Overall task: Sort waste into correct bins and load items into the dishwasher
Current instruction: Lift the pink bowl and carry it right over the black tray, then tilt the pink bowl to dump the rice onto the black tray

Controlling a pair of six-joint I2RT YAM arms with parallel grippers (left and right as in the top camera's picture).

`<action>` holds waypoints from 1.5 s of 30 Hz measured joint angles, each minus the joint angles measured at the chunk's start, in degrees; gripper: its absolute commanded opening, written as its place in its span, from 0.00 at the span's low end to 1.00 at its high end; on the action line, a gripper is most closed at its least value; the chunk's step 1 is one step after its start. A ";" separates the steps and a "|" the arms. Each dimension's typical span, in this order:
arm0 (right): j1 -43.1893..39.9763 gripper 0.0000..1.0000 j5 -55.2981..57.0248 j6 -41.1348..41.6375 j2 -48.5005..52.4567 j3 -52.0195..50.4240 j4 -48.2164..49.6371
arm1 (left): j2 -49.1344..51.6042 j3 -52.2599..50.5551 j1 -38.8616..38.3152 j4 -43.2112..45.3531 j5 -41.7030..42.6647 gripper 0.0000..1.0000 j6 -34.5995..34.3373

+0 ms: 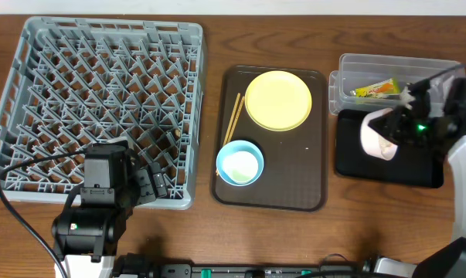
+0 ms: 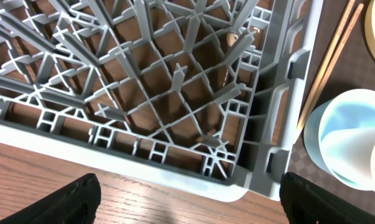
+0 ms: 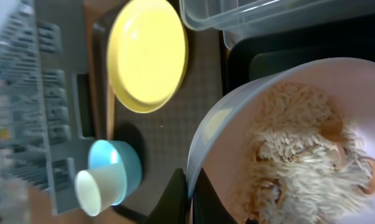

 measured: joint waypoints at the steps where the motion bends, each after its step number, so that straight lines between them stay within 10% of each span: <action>1: -1.40 0.01 -1.31 -0.55 0.17 0.00 -0.04 | 0.00 0.00 0.00 0.00 0.00 0.94 0.00; 45: -19.10 0.01 -47.47 -17.68 32.11 -4.17 -1.97 | 0.00 0.00 0.00 0.00 -0.02 0.94 0.00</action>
